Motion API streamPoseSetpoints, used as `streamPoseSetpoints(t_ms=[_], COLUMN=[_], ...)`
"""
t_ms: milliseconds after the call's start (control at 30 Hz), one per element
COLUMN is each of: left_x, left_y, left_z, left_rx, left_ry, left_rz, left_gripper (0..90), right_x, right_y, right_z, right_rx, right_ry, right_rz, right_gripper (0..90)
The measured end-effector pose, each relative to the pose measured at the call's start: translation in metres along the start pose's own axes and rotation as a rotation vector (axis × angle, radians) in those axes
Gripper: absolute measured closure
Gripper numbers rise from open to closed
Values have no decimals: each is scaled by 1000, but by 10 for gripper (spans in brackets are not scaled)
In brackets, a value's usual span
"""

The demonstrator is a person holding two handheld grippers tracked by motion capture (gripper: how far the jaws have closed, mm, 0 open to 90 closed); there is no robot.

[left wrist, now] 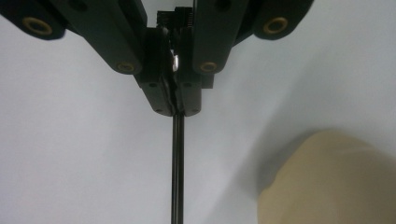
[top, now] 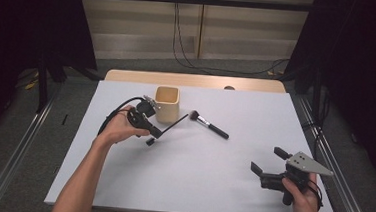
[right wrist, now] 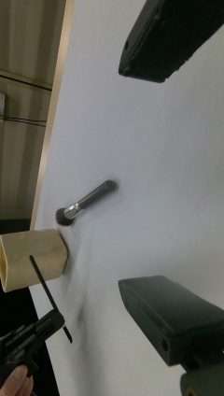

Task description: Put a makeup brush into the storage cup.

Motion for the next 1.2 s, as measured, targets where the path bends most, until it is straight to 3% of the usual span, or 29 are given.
streamPoseSetpoints(t_ms=[100,133,200,233,267,367,433,533,733,1000,1200], left_x=[-2,-1,0,0,4,7,11,13,10,14,6], left_y=[2,4,5,5,9,12,12,13,15,25,37], left_z=[-3,-3,-7,-7,-10,-12,-14,-15,-14,-24,-34], left_rx=[17,20,29,29,26,32,55,54,86,56,48], left_ry=[33,58,106,106,161,205,259,307,348,415,449], left_rz=[4,-12,-5,-5,-3,0,-22,-45,-47,-44,-42], left_gripper=[858,857,858,857,858,857,857,857,857,857,856], right_x=[0,0,0,0,0,0,0,0,-1,0,0], right_y=[0,0,-1,0,0,0,0,0,0,-1,-1], right_z=[0,0,0,0,1,1,1,1,0,1,0], right_rx=[0,-1,-1,-1,-1,-1,1,0,2,3,4], right_ry=[0,0,0,0,0,-1,-2,-1,-1,1,4], right_rz=[-2,-1,1,0,-1,-2,-4,-2,-3,3,3], right_gripper=[2,2,2,2,2,3,3,3,2,2,2])
Point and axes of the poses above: each handheld gripper's, and its own axes: z roughly forward along the jaws, x roughly out of its top, y roughly to its right, the point moved 6 cm from there along z, roughly forward along the jaws, and after that the axes turned 5 degrees about y, right-handed, at the moved point
